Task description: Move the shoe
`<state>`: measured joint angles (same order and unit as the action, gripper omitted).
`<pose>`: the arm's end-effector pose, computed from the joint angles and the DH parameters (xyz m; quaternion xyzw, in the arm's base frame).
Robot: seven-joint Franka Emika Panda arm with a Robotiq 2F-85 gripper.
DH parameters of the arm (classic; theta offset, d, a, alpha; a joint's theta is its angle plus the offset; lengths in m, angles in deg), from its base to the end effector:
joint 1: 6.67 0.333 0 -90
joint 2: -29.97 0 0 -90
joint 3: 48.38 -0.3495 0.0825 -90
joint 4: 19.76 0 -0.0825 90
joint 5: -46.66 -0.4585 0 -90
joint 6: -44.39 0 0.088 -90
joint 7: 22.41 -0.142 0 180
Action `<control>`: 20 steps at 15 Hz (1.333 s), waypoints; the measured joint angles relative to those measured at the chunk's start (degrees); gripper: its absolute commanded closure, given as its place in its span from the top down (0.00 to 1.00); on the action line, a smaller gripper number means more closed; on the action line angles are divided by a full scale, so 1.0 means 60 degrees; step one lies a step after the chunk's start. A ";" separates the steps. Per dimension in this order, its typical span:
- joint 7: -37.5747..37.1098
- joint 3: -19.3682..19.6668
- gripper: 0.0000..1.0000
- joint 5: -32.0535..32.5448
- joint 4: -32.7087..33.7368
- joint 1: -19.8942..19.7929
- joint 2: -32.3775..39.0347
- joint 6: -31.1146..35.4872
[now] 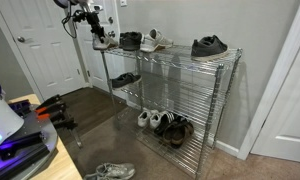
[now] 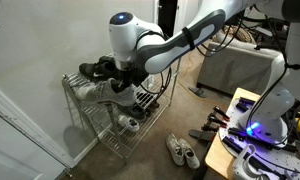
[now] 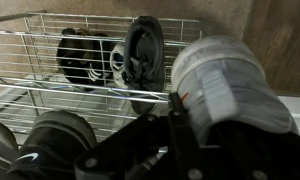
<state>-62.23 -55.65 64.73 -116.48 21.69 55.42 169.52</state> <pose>0.6287 0.4161 0.3056 0.9932 0.0437 0.0865 0.0648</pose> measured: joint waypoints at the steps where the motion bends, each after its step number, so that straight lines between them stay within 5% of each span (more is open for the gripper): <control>1: 0.0222 -0.0059 0.05 -0.0169 0.0071 -0.0069 -0.0015 -0.0153; 8: 0.2730 -0.0656 0.05 -0.2320 0.0278 -0.0965 -0.0972 -0.0276; 14: 0.2543 -0.0432 0.05 -0.2378 -0.0285 -0.1495 -0.2577 -0.0359; 20: 0.1270 -0.0024 0.05 -0.2139 -0.2292 -0.2241 -0.4041 0.0320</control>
<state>-54.61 -55.79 51.90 -130.23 8.24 31.18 171.44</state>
